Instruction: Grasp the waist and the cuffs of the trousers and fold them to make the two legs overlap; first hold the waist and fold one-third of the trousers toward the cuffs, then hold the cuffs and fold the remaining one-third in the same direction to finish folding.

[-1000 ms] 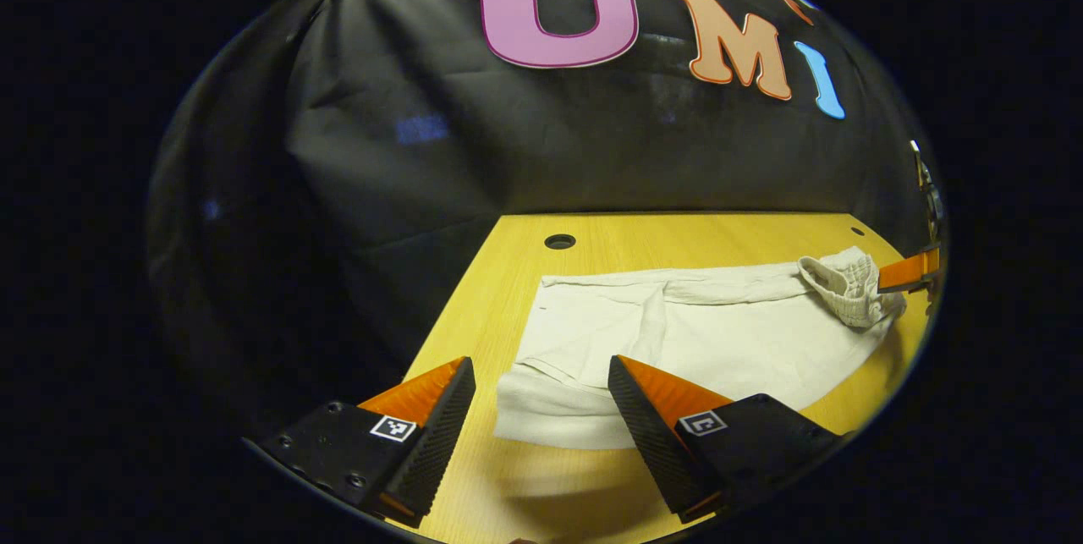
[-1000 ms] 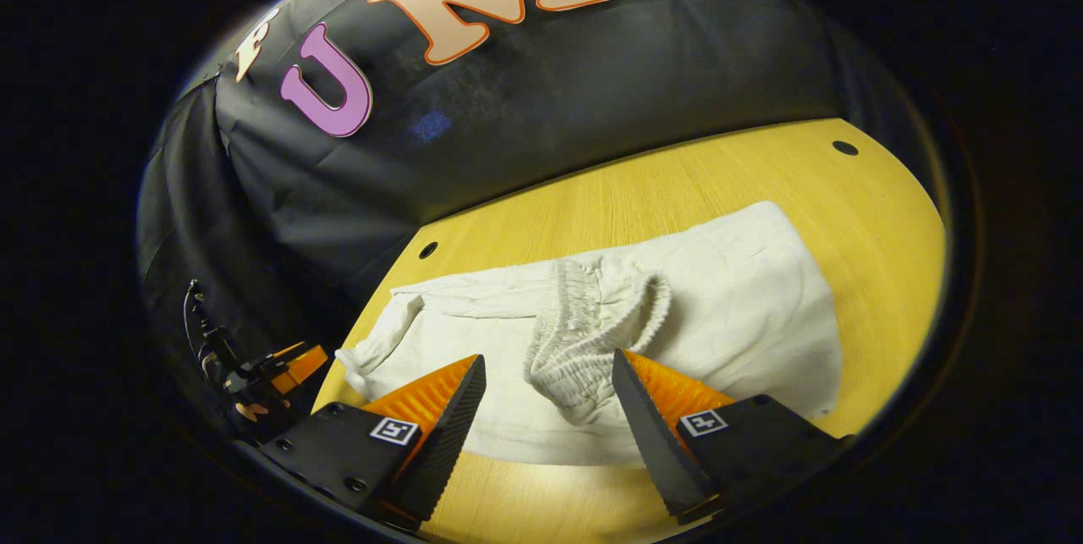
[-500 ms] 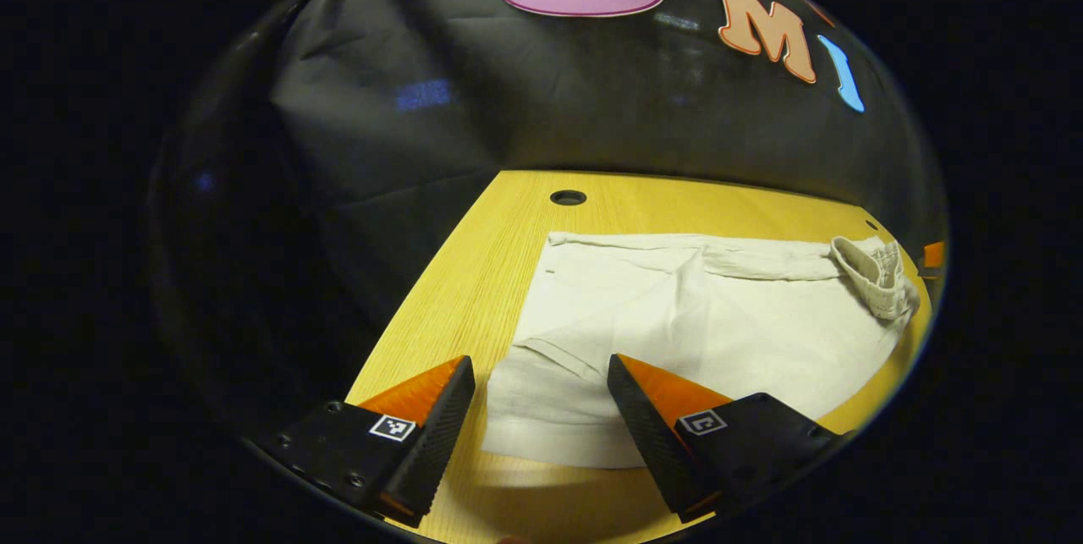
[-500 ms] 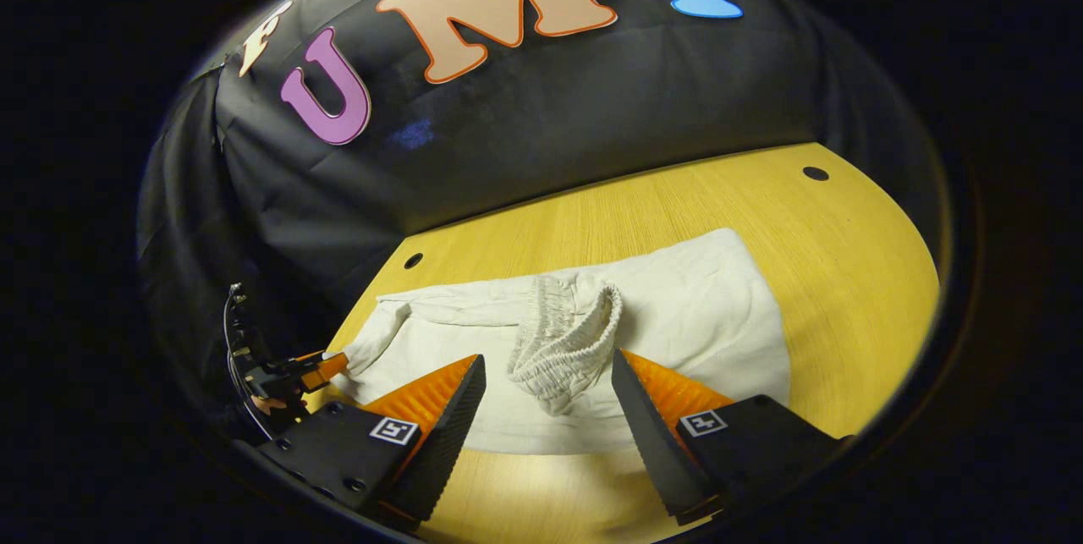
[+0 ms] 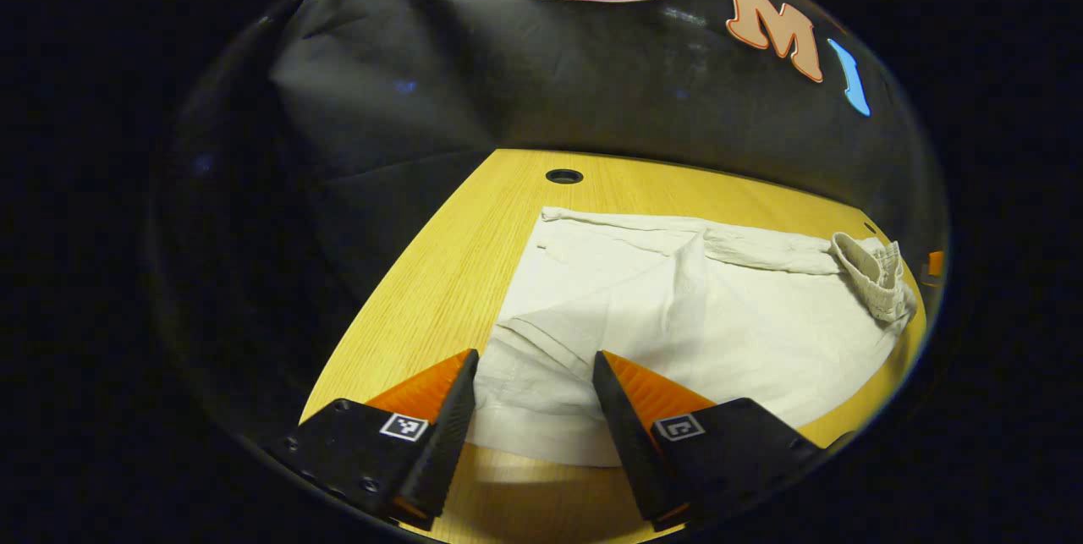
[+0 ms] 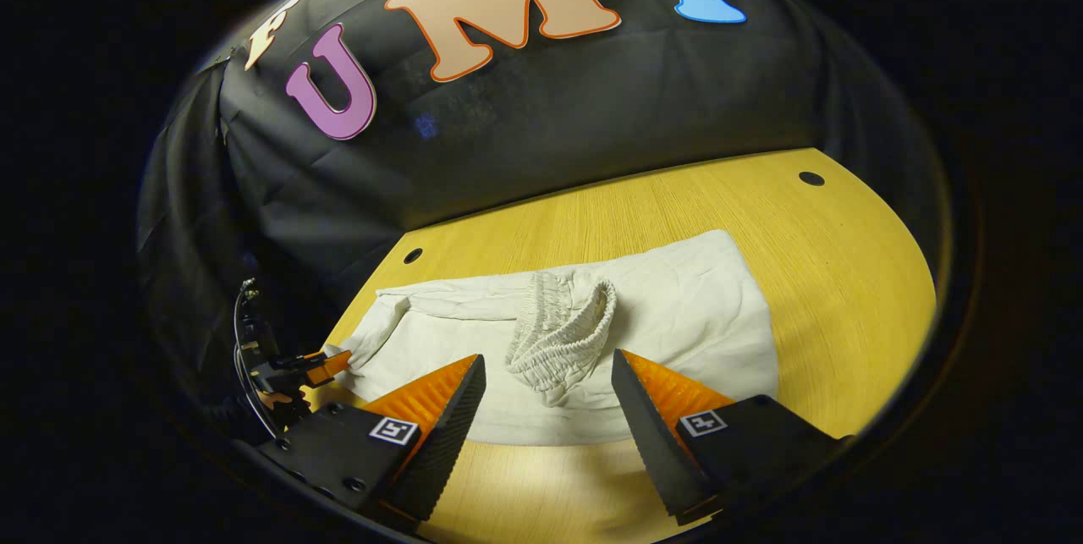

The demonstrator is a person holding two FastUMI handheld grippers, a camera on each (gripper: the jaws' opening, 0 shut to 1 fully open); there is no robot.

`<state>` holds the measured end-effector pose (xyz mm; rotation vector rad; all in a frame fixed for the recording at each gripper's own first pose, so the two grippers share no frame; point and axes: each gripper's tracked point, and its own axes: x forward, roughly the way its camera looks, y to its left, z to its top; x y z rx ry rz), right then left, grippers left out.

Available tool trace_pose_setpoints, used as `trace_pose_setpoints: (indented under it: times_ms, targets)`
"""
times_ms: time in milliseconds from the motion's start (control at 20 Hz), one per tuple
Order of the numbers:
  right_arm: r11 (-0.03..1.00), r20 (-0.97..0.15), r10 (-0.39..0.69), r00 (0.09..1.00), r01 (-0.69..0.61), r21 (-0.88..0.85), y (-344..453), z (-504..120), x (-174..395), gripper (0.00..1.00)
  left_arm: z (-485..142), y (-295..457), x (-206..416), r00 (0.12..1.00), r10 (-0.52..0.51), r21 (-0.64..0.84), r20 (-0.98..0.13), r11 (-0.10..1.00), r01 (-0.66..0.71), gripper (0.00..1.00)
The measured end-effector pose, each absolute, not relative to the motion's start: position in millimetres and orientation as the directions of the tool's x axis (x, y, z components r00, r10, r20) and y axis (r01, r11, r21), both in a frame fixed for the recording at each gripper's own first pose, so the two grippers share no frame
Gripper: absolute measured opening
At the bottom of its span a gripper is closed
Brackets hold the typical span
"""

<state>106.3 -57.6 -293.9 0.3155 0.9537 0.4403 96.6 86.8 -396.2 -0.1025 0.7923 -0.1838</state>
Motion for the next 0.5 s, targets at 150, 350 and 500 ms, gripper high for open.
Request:
trace_pose_setpoints:
  times_ms: [150,350,500]
  targets:
    - [0.863,-0.707,0.503,0.497,-0.24,0.445,-58,-294,104,0.96,-393,70,98,0.681,-0.252,-0.209,-0.688,0.967,0.148,0.37]
    - [0.856,-0.705,0.515,0.487,-0.258,0.448,-62,-293,100,0.97,-392,67,98,0.68,-0.24,-0.237,-0.693,0.966,0.099,0.0]
    - [0.852,-0.688,0.522,0.504,-0.28,0.442,-73,-285,104,0.97,-379,67,103,0.693,-0.208,-0.223,-0.691,0.972,0.07,0.0]
